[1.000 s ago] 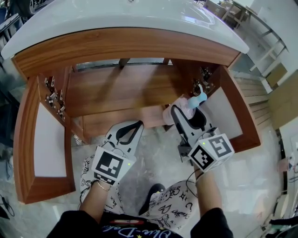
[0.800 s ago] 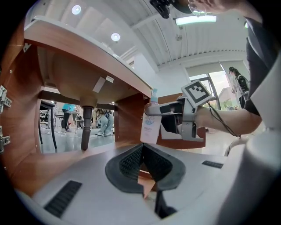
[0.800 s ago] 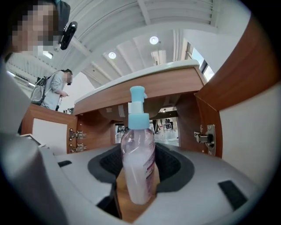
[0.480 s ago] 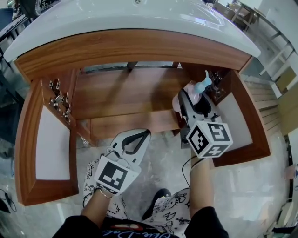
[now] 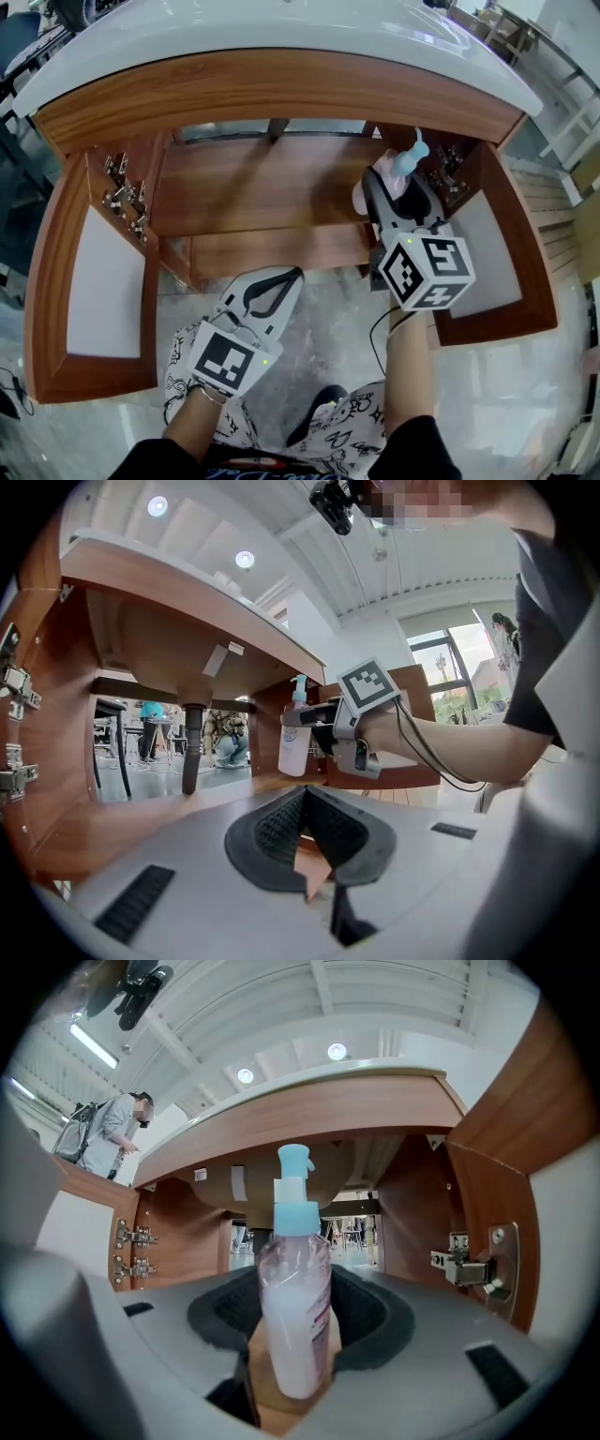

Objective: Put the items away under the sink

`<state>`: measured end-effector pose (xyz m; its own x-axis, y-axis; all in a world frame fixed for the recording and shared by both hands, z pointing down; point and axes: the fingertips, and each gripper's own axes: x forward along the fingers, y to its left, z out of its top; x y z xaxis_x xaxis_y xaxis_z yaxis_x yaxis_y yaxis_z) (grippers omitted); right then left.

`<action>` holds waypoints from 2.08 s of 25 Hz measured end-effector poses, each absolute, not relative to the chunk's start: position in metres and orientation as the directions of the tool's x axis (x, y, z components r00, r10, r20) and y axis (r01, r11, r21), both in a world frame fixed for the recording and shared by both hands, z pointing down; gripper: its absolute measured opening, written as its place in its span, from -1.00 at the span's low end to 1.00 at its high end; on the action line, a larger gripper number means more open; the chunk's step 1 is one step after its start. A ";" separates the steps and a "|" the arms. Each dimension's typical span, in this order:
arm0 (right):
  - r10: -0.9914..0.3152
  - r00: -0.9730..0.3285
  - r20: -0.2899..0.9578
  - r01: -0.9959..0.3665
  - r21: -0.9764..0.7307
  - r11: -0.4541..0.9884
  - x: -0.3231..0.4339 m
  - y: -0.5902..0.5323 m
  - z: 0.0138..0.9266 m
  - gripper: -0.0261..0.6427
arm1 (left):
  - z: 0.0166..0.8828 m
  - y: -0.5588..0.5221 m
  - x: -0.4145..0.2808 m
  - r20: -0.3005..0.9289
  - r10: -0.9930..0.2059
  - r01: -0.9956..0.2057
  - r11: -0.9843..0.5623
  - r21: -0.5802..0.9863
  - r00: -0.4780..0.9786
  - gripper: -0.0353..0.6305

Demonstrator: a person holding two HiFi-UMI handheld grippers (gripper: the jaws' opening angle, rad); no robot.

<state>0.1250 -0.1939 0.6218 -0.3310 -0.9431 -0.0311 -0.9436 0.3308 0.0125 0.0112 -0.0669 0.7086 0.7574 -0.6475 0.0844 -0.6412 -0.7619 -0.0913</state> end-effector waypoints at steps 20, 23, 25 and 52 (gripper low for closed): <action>-0.931 -0.363 -0.041 -0.932 0.005 0.363 0.127 -0.230 0.636 -0.28 | 0.709 -0.090 0.016 0.078 -0.696 -0.689 -0.718 -0.101 0.713 -0.87; -0.931 -0.363 -0.044 -0.932 0.014 0.363 0.125 -0.233 0.638 -0.28 | 0.709 -0.092 0.015 0.073 -0.696 -0.693 -0.718 -0.063 0.714 -0.87; -0.932 -0.361 -0.043 -0.933 0.018 0.361 0.124 -0.236 0.639 -0.28 | 0.709 -0.093 0.013 0.072 -0.695 -0.693 -0.719 -0.055 0.716 -0.87; -0.938 -0.347 -0.013 -0.938 0.009 0.347 0.119 -0.252 0.661 -0.28 | 0.713 -0.098 -0.009 0.092 -0.740 -0.736 -0.673 -0.071 0.667 -0.87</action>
